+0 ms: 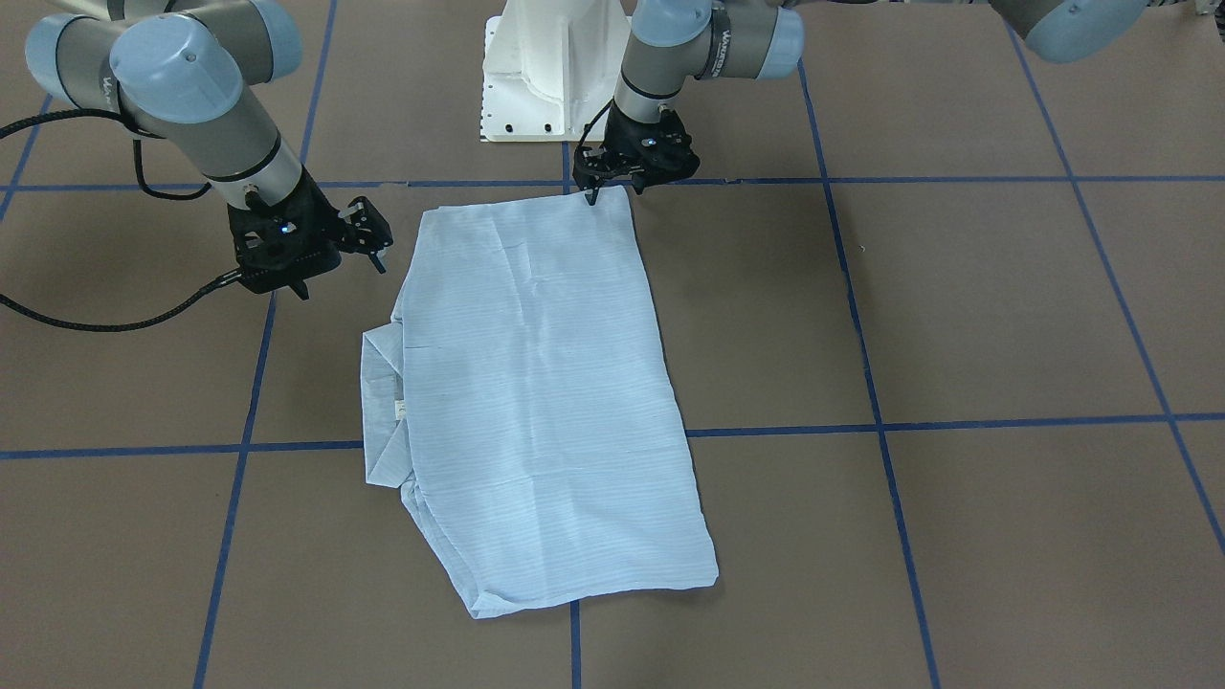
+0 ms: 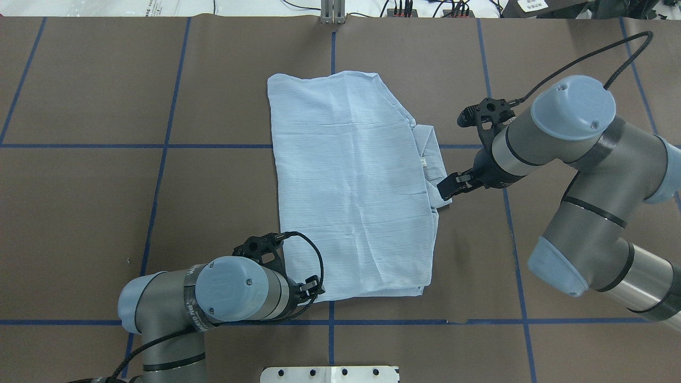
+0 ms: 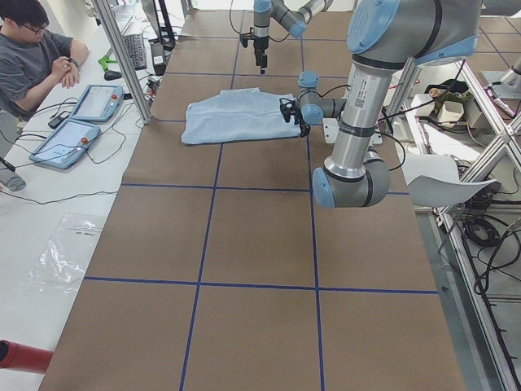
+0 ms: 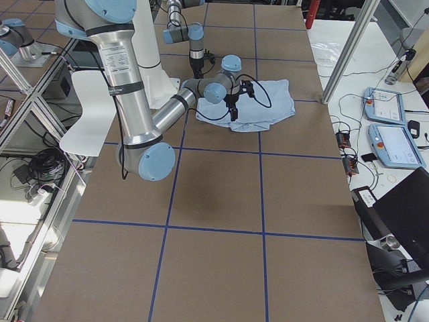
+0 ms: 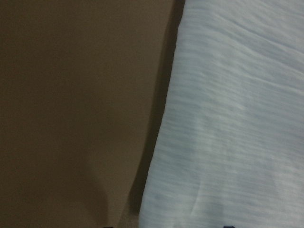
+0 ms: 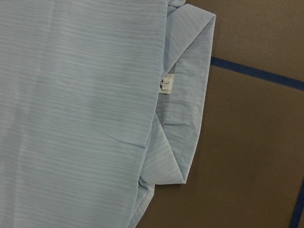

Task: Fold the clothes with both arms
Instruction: 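Move the right gripper to the shirt's near corner beside the left gripper, then grasp the near edge corners of the shirt with both grippers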

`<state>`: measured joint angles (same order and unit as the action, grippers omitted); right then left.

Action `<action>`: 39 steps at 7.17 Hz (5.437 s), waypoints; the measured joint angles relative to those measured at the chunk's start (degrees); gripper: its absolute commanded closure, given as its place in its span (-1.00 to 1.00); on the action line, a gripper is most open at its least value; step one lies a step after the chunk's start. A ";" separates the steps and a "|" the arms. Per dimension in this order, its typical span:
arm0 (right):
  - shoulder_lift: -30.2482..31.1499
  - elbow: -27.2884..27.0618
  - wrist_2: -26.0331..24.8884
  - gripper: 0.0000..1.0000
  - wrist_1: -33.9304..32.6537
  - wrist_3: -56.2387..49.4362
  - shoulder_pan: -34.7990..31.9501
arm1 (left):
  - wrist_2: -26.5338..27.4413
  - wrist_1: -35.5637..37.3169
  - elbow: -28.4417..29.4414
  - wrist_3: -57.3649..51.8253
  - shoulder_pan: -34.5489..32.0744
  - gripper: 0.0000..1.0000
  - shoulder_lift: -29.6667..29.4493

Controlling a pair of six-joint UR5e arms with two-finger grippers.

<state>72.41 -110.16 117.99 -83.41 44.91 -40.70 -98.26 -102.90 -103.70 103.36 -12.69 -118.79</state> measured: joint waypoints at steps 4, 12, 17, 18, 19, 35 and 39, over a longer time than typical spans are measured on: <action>0.32 -0.21 -0.12 -1.00 0.00 0.00 0.00 | 0.04 -0.17 0.85 -0.30 0.04 -0.33 -0.31; 0.36 -0.24 -0.03 -1.00 0.00 -0.07 -0.08 | 0.07 -0.30 -0.05 -0.33 -0.68 1.00 -0.63; -0.20 -1.52 -1.71 -1.00 0.07 17.26 4.97 | -1.10 0.18 -3.79 -0.23 -4.35 1.00 -0.91; -0.43 -1.91 -3.38 -1.00 0.08 24.78 7.50 | -1.87 0.20 -3.88 -0.26 -5.04 1.00 -0.91; -0.56 -2.22 -6.46 -1.00 0.07 33.38 11.08 | -2.30 0.18 -3.88 -0.31 -5.41 1.00 -0.91; -3.89 2.53 -21.31 0.25 -2.38 67.10 26.25 | -2.37 0.16 -3.79 -0.35 -5.68 1.00 -1.01; -4.16 2.20 -21.23 1.00 -3.28 67.00 26.52 | -2.37 0.16 -3.89 -0.27 -5.67 1.00 -1.30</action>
<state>68.25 -107.96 96.77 -86.69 111.91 -14.17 -100.64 -102.74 -107.60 103.08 -18.37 -120.09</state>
